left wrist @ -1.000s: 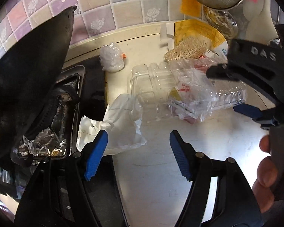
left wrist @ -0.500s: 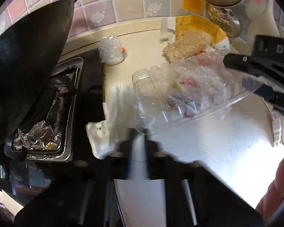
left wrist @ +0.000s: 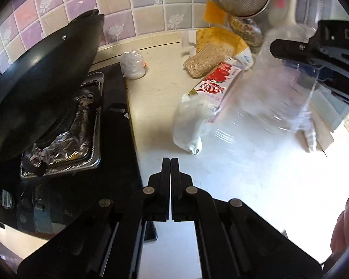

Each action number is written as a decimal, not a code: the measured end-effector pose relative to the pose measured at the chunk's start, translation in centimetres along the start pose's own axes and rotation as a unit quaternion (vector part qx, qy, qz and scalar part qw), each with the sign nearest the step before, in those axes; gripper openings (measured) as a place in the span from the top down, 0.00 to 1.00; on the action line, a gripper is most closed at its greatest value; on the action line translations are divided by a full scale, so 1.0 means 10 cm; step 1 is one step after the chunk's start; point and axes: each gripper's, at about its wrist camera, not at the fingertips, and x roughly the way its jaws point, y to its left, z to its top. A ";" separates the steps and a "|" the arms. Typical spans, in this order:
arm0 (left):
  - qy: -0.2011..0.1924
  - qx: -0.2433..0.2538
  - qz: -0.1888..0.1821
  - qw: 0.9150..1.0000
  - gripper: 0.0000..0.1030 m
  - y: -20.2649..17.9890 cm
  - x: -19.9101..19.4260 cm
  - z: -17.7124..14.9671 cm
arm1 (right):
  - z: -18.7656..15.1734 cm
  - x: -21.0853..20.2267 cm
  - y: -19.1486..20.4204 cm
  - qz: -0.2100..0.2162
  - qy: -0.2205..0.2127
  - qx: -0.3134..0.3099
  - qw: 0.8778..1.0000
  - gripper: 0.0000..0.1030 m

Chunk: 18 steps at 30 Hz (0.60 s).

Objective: Collect trash
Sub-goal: 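Grasp the clear plastic clamshell container with the right tool while the left tool closes beside it, then carry the clamshell container down over the bin and open the right tool to drop it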

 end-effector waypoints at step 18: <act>0.031 -0.024 -0.074 0.996 0.44 0.04 0.17 0.17 | -0.38 -0.57 0.12 -0.044 -0.019 -0.041 0.998 0.83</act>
